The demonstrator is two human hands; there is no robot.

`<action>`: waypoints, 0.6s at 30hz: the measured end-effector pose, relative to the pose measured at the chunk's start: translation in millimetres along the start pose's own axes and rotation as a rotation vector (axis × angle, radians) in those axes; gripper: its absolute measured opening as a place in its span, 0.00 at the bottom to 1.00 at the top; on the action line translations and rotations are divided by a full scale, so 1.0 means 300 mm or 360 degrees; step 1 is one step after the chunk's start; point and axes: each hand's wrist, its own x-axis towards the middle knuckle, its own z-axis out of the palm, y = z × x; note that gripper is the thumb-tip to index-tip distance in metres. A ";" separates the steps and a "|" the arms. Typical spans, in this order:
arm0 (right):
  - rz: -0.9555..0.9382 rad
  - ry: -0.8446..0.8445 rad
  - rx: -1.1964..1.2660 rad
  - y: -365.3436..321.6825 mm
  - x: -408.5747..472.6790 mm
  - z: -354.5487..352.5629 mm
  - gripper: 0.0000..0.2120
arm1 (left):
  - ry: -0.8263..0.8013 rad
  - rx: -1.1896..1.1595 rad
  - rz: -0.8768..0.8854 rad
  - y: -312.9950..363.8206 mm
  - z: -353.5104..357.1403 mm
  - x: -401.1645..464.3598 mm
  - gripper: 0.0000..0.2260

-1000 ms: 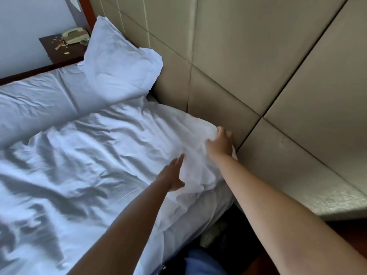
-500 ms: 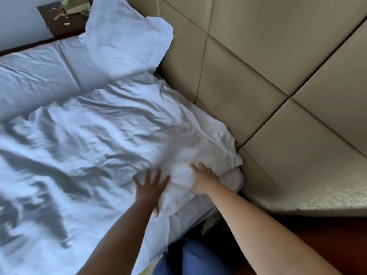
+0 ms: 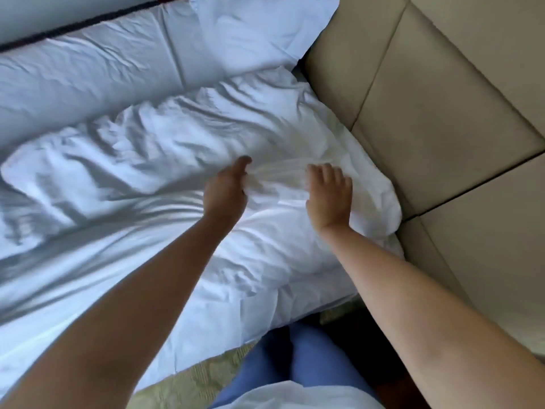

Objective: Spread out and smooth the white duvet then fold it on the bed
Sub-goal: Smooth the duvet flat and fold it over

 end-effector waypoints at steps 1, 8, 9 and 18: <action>-0.0054 0.0014 0.0039 -0.008 0.023 -0.017 0.15 | 0.0145 -0.0163 0.0007 0.002 0.000 -0.015 0.23; -0.0494 -0.2231 -0.0223 -0.014 -0.190 0.078 0.18 | -0.1639 0.0625 0.0314 -0.160 0.247 -0.320 0.31; -0.0533 -0.2212 -0.0229 -0.020 -0.191 0.082 0.18 | -0.1588 0.0662 0.0318 -0.174 0.251 -0.325 0.32; -0.0905 -0.1835 0.0303 -0.165 -0.101 0.067 0.32 | -0.0803 0.0766 0.0352 -0.330 0.129 -0.345 0.34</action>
